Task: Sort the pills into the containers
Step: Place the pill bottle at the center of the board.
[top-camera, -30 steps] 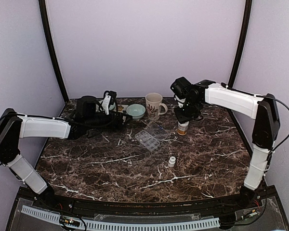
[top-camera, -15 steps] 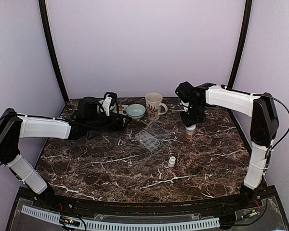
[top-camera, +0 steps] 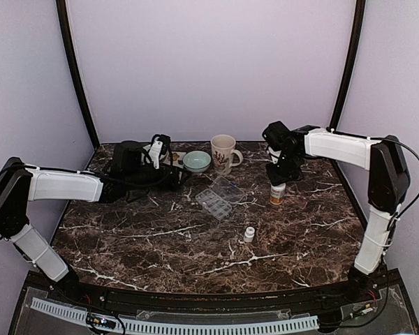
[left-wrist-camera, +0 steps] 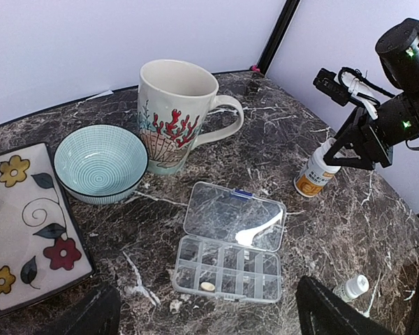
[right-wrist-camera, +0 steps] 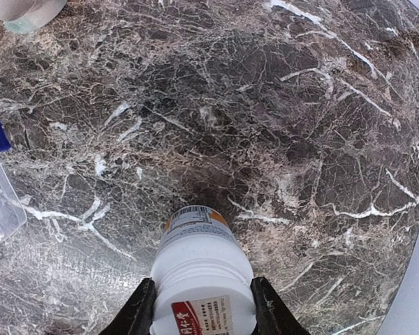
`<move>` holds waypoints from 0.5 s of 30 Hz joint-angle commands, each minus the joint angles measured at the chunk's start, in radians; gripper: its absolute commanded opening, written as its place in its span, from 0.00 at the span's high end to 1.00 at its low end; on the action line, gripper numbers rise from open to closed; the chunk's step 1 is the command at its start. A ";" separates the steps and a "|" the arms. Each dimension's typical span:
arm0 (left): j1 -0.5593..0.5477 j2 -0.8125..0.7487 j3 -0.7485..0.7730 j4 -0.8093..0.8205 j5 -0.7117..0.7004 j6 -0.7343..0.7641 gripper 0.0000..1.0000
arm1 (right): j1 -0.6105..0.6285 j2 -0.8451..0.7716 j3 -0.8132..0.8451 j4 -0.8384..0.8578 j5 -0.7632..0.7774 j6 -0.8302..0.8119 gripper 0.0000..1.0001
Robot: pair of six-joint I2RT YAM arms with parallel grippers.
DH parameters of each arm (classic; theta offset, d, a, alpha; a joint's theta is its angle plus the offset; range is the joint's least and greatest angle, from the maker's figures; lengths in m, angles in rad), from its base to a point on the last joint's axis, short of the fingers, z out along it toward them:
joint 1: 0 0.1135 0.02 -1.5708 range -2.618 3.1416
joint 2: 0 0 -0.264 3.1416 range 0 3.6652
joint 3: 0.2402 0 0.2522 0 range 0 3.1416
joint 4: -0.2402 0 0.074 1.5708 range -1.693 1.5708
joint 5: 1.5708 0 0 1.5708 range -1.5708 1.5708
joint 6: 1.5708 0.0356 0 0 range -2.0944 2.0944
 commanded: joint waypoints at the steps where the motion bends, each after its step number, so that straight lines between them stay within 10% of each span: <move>1: -0.008 -0.028 0.024 -0.018 -0.007 0.019 0.10 | -0.020 -0.001 -0.059 0.018 -0.011 0.019 0.98; 15: -0.009 -0.023 0.041 -0.046 0.004 0.022 0.09 | -0.035 -0.043 -0.100 0.046 -0.002 0.039 0.60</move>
